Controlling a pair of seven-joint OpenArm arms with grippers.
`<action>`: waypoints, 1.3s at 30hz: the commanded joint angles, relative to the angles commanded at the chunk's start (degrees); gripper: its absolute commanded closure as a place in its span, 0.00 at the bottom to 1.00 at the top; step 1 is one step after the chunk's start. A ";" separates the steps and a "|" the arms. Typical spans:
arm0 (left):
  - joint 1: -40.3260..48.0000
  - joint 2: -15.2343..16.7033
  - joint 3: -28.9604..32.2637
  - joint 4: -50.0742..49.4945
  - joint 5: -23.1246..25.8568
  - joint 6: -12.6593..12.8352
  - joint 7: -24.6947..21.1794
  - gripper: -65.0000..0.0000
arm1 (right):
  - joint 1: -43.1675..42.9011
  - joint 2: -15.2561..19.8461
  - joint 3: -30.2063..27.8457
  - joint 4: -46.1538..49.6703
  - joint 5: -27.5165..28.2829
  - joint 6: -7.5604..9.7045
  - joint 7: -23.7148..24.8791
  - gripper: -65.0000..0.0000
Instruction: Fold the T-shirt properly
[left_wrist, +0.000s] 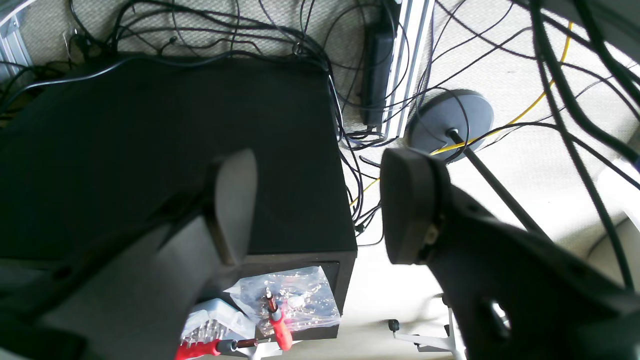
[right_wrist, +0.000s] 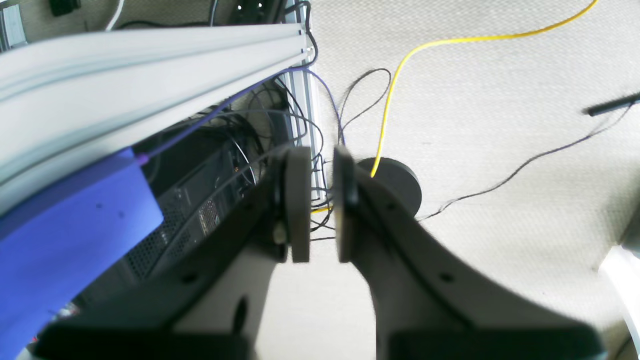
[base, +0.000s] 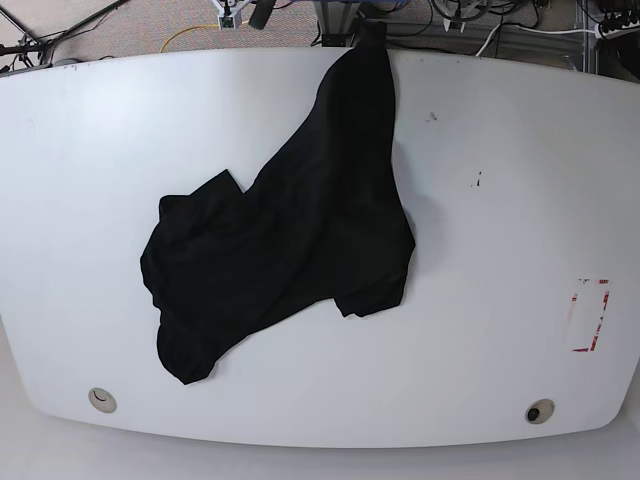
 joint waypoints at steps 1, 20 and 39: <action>0.45 -0.05 -0.05 0.79 -0.11 -0.01 0.04 0.44 | -0.54 0.02 0.05 0.71 -0.03 -0.05 -0.08 0.89; -4.35 0.83 0.57 -3.70 -0.44 -0.34 -5.56 0.44 | 12.06 0.42 -0.25 -13.22 0.47 0.04 1.34 0.90; -4.18 0.83 0.57 -3.52 -0.44 -0.34 -5.82 0.44 | 11.97 0.42 -0.25 -13.13 0.47 -0.05 1.42 0.90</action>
